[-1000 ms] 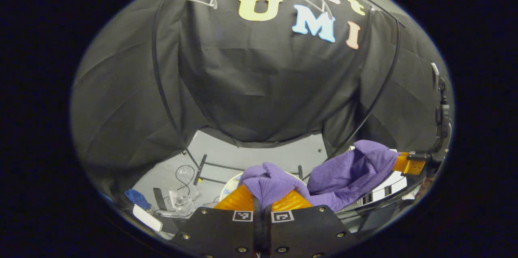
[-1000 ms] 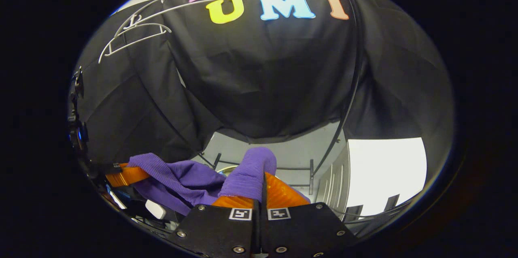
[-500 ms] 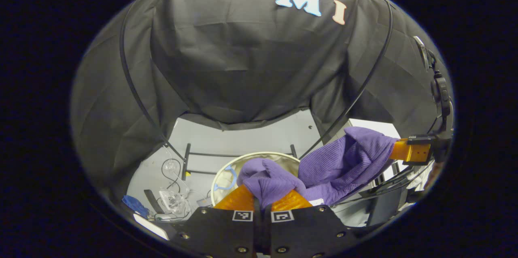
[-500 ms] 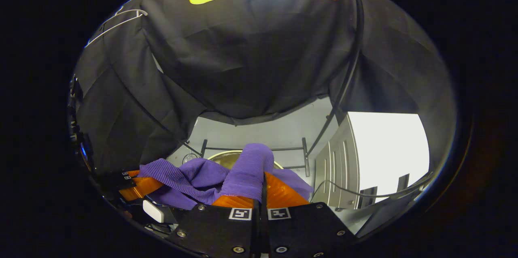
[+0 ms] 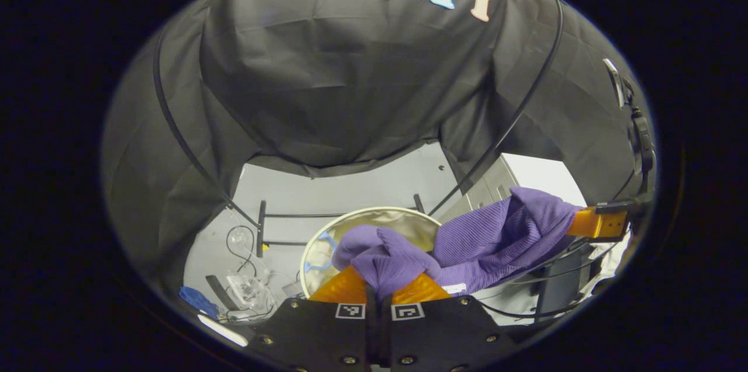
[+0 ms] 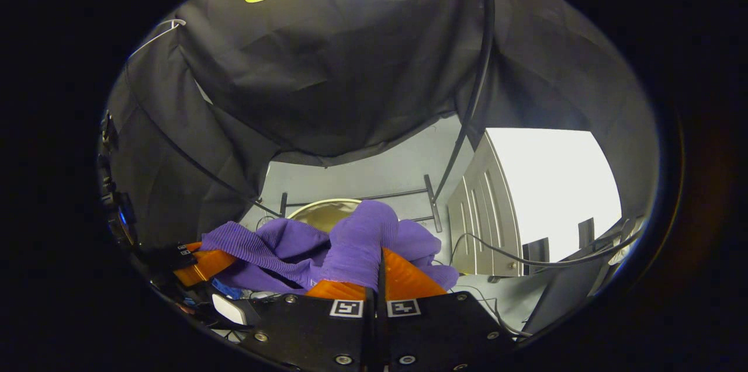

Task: Grasp the clothes on the hanger with both hands and then place them into the laundry hamper below.

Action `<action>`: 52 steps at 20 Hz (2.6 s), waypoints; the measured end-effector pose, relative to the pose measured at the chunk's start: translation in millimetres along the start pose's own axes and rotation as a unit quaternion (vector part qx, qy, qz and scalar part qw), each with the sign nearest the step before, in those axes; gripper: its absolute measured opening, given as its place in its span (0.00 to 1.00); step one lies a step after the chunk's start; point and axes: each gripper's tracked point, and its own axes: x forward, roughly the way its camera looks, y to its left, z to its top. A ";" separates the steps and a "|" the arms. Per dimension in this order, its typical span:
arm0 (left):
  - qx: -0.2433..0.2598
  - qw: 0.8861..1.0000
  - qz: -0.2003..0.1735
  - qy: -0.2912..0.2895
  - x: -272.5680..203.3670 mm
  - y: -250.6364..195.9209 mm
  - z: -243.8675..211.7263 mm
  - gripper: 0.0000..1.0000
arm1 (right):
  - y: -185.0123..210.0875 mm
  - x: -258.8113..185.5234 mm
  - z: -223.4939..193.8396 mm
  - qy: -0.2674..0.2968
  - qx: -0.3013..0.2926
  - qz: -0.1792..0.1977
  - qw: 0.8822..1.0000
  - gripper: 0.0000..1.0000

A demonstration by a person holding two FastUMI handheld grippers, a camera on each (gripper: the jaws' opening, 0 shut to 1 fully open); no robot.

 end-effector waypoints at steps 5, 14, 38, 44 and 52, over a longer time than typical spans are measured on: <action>0.001 1.000 0.003 0.001 -1.7 1.5 -0.6 0.01 | 8.3 -1.8 -2.1 0.008 0.000 0.005 1.000 0.02; -0.037 0.999 -0.003 -0.007 -12.9 15.8 -3.6 0.43 | 21.9 -18.2 -2.4 0.012 0.013 0.038 0.999 0.62; -0.015 0.944 0.117 -0.308 -270.0 -97.9 208.7 0.98 | -152.4 -241.9 187.5 -0.331 -0.025 0.027 0.943 0.96; -0.015 0.905 0.152 -0.397 -369.9 -152.7 237.4 1.00 | -185.4 -296.8 231.8 -0.408 -0.052 0.049 0.910 0.96; -0.025 0.852 0.151 -0.501 -473.3 -155.1 286.3 0.89 | -209.7 -396.1 265.6 -0.531 -0.054 -0.007 0.846 0.95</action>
